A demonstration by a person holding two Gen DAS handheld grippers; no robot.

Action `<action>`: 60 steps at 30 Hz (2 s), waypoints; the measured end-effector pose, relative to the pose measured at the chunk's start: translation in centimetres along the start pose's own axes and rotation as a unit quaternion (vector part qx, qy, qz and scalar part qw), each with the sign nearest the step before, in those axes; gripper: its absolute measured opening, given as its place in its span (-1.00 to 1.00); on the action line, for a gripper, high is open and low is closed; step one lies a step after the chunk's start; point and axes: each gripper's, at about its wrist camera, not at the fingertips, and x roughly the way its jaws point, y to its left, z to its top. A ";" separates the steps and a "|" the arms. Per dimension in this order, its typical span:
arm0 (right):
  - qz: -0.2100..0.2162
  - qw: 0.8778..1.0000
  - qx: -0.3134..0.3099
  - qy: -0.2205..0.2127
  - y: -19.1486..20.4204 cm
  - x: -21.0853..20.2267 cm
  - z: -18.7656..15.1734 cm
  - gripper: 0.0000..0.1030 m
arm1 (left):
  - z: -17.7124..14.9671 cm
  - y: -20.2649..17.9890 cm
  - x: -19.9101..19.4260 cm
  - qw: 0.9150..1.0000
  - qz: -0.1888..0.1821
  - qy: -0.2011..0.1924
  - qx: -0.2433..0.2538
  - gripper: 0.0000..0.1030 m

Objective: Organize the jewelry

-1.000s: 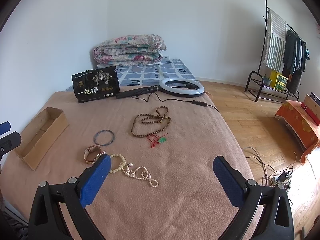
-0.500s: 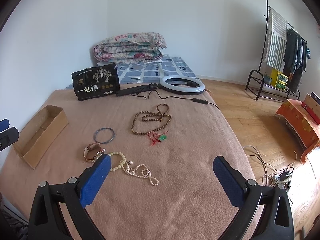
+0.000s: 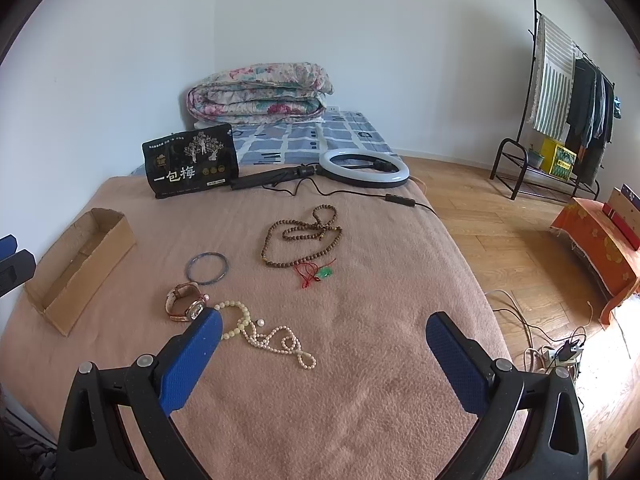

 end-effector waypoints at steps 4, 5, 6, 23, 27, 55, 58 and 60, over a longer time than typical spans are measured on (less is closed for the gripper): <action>-0.001 1.000 -0.001 0.002 0.0 0.1 0.0 0.99 | 0.7 0.1 -0.2 1.000 0.001 0.004 -0.002 1.00; -0.001 1.000 -0.001 0.003 0.0 0.1 -0.1 0.99 | 0.8 0.2 0.0 1.000 0.000 0.005 -0.003 1.00; -0.001 1.000 -0.001 0.004 0.0 0.1 -0.1 0.99 | 0.8 0.2 0.0 1.000 0.000 0.007 -0.004 1.00; -0.014 1.000 -0.005 0.024 -0.1 2.0 -0.5 0.99 | -0.2 0.2 2.7 1.000 0.010 0.025 -0.004 1.00; -0.024 0.999 -0.015 0.030 0.0 3.2 -0.3 0.99 | -0.1 0.4 4.3 0.999 0.008 0.038 -0.006 1.00; 0.144 0.957 -0.177 0.178 6.0 13.5 -1.9 0.55 | -1.4 1.5 16.4 0.974 -0.072 0.202 -0.066 0.07; 0.145 0.954 -0.183 0.189 6.0 14.3 -2.1 0.53 | -1.4 1.4 17.7 0.971 -0.077 0.214 -0.072 -0.07; 0.148 0.951 -0.184 0.199 5.9 14.9 -2.2 0.49 | -1.6 1.4 18.5 0.969 -0.079 0.223 -0.077 -0.08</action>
